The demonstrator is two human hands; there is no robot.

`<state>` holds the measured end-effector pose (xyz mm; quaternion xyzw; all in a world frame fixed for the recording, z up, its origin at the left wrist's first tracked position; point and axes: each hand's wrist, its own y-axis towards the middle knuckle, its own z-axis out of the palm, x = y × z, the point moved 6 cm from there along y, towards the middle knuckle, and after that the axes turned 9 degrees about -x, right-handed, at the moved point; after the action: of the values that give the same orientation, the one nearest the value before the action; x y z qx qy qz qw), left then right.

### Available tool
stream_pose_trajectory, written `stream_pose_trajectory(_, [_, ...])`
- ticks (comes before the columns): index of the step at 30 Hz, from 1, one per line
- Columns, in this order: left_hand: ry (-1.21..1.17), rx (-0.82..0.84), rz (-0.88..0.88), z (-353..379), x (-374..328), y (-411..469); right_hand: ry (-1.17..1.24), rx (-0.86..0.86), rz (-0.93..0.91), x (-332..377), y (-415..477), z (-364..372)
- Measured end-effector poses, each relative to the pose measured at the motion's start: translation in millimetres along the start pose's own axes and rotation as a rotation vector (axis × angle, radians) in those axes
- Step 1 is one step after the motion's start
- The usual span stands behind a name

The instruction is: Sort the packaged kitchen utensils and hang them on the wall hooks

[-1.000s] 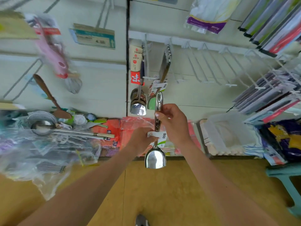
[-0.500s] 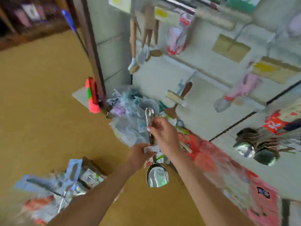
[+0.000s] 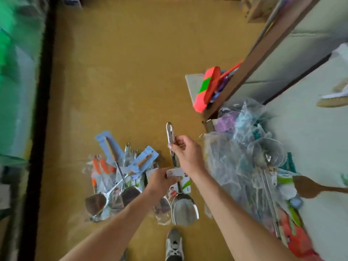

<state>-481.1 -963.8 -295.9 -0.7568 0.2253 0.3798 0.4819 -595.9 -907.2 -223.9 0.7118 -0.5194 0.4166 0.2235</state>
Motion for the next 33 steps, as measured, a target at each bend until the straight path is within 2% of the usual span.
stream_pose_trajectory(10, [-0.283, -0.164, -0.274, 8.7, 141.2, 72.7, -0.170, 0.213, 0.065, -121.6, 44.9, 156.2])
stream_pose_trajectory(16, [-0.395, -0.327, -0.402, 2.0, 223.2, 108.5, -0.211, 0.290, 0.095, -168.2, 50.4, 244.9])
stream_pose_trajectory(23, [-0.288, -0.477, -0.474, -13.0, 279.0, 127.2, -0.259, 0.378, 0.096, -193.3, 41.3, 313.8])
stream_pose_trajectory(30, [-0.075, -0.693, -0.409, -24.8, 267.2, 127.1, -0.332, 0.303, -0.015, -190.7, 37.6, 316.9])
stream_pose_trajectory(33, [-0.067, -0.716, -0.427, -26.7, 265.7, 127.1, -0.400, 0.339, -0.050, -192.3, 39.1, 313.5])
